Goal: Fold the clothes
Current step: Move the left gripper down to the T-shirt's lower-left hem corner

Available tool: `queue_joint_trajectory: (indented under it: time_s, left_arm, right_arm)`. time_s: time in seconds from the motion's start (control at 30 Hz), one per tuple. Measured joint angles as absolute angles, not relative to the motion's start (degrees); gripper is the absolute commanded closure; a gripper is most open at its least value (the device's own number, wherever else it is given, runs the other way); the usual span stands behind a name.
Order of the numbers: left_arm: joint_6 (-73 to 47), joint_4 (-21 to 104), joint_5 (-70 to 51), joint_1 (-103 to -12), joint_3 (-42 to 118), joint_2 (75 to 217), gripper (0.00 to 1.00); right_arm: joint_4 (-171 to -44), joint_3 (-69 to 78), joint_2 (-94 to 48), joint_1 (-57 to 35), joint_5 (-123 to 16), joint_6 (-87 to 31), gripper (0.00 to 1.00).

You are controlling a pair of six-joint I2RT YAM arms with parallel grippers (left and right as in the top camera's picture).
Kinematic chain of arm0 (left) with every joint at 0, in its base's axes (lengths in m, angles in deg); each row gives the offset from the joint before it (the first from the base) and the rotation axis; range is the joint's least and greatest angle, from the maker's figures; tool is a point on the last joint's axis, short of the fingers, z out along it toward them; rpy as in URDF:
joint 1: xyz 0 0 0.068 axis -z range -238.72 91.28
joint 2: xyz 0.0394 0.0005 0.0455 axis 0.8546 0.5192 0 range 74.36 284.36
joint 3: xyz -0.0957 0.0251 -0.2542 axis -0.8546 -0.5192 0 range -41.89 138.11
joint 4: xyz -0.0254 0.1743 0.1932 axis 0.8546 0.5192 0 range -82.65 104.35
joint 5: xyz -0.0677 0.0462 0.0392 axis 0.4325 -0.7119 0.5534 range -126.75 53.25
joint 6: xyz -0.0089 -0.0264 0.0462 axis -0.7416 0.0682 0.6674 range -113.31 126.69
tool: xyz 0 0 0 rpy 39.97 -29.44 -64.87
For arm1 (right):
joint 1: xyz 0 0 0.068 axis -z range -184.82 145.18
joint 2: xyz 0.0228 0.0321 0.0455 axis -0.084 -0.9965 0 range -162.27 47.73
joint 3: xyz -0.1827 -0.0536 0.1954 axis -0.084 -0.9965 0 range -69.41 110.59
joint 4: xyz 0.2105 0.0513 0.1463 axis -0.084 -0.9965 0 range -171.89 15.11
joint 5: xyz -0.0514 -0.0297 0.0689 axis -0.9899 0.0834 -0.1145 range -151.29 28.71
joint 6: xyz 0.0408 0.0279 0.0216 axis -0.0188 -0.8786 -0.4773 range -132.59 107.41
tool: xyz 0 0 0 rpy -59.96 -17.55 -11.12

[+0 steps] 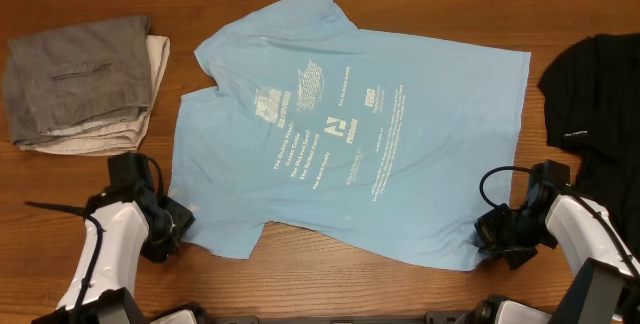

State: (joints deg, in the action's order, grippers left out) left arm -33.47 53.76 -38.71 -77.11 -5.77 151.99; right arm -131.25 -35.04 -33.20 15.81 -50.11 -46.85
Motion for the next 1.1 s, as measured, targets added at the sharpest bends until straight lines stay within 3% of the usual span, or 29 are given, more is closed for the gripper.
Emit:
queue_joint_trajectory:
  time_s: [0.17,0.37,0.73,1.1]
  left_arm:
    - [-33.5,48.8,-37.3,-77.2,-9.3,151.9,0.48]
    - [-33.5,48.1,-36.3,-77.2,-9.4,151.8,0.96]
    - [-31.5,55.4,-33.2,-77.1,-0.6,151.8,0.96]
    - [-30.7,51.4,-32.7,-71.6,3.2,151.8,0.93]
  right_arm:
    - [-131.2,-35.0,-33.2,15.8,-50.1,-46.8,0.95]
    - [-131.2,-35.0,-33.2,15.8,-50.1,-46.8,0.95]
    - [-131.1,-35.0,-33.2,15.8,-50.1,-46.8,0.95]
    - [-131.1,-35.0,-33.2,15.8,-50.1,-46.8,0.95]
